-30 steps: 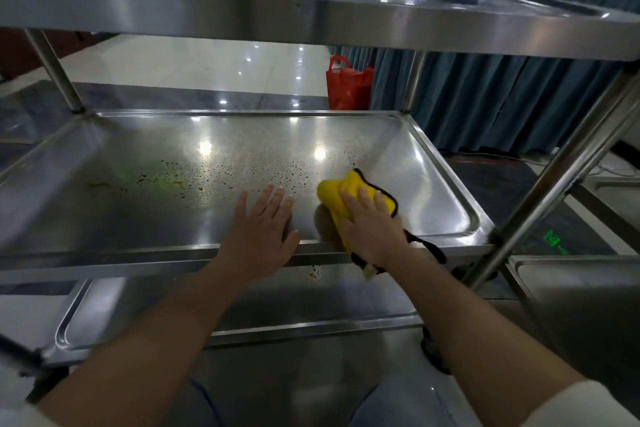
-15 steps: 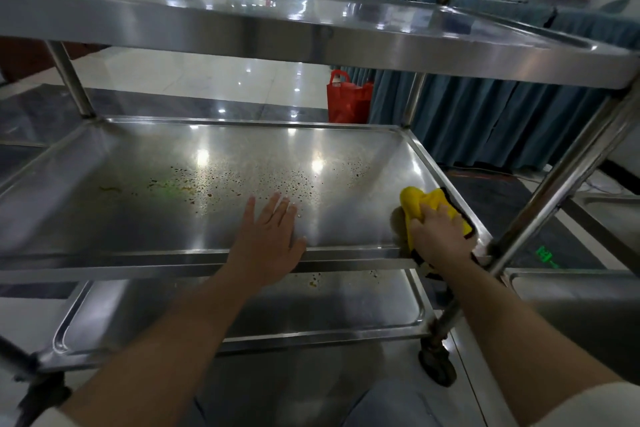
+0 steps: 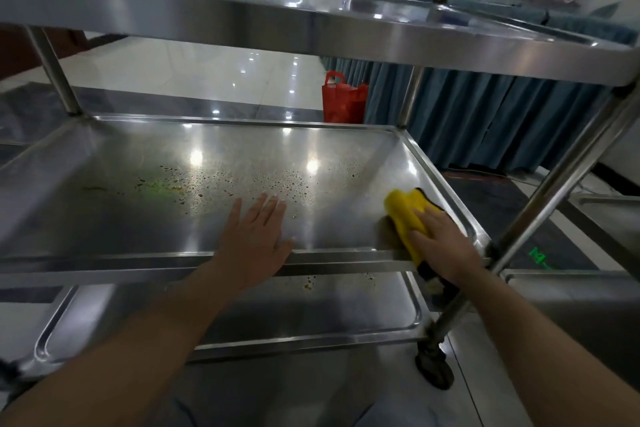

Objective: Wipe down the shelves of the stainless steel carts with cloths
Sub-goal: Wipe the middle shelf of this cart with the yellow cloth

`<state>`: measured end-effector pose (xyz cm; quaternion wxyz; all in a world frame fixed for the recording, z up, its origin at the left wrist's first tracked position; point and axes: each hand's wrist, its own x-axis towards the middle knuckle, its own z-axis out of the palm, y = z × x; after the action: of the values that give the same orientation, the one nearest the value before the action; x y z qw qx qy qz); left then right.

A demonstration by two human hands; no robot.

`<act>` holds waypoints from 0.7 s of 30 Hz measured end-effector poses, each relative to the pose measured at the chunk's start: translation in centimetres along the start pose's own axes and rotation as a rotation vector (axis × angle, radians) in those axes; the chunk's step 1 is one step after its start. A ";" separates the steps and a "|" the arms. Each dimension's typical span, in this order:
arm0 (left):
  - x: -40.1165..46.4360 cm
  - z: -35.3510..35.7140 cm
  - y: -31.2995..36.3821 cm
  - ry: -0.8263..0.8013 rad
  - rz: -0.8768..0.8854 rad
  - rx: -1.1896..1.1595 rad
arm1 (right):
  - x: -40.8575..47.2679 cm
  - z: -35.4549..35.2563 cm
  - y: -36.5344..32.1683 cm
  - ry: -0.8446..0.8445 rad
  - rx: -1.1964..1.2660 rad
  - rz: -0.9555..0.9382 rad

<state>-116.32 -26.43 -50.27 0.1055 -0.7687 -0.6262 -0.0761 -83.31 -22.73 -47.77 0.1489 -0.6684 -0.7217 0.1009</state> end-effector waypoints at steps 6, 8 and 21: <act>-3.8 -1.0 -11.3 -0.025 -0.167 0.084 | 0.1 0.1 -1.6 0.033 -0.081 0.207; -5.4 -1.1 -14.5 -0.060 -0.219 0.109 | 0.2 0.6 -3.6 0.046 -0.070 0.290; -7.3 -0.5 -14.8 -0.164 -0.362 0.091 | 0.1 10.3 -26.4 -0.222 -0.077 -0.326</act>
<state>-132.34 -30.63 -50.60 0.0733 -0.6415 -0.7636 -0.0026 -111.56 -24.32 -48.27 0.0571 -0.5328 -0.8356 0.1208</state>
